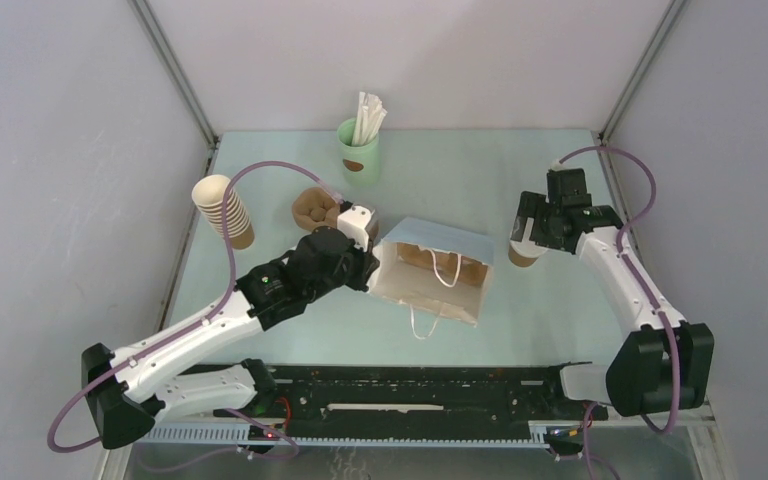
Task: Pack the takeout coffee
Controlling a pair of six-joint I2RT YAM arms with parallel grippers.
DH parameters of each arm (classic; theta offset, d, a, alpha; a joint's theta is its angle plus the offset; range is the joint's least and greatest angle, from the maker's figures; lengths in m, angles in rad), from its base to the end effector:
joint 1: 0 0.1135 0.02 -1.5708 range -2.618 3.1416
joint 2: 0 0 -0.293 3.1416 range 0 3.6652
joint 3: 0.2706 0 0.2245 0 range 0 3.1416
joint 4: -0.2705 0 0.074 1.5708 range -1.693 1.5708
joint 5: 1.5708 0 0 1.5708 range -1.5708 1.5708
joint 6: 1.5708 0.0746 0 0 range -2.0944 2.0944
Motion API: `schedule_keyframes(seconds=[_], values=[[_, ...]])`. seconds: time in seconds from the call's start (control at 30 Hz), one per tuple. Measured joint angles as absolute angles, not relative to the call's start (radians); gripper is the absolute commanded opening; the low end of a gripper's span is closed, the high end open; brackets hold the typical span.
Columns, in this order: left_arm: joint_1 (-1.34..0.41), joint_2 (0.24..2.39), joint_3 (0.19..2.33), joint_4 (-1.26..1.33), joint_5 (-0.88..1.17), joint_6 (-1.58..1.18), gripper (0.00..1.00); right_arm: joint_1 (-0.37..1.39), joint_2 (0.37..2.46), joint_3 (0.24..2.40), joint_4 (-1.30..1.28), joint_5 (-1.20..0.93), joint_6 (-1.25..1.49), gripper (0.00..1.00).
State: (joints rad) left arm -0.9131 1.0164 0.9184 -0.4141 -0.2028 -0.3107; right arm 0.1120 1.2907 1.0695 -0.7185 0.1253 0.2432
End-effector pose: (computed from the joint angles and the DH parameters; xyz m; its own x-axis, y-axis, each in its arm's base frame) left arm 0.1434 -0.1611 0.3291 -0.4893 0.1436 -0.8602 0.5443 0.8209 -0.1726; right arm 0.2500 0.0187 0.2867 -0.7877 0.1518 -0.5970 0.1567 0.9867 0.0442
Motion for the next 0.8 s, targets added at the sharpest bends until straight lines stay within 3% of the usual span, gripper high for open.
schedule_keyframes(seconds=[0.8], values=[[-0.913,1.033,0.931,-0.423,-0.170,-0.318,0.00,0.066,1.439,1.155,-0.715,0.067,0.177,1.00]])
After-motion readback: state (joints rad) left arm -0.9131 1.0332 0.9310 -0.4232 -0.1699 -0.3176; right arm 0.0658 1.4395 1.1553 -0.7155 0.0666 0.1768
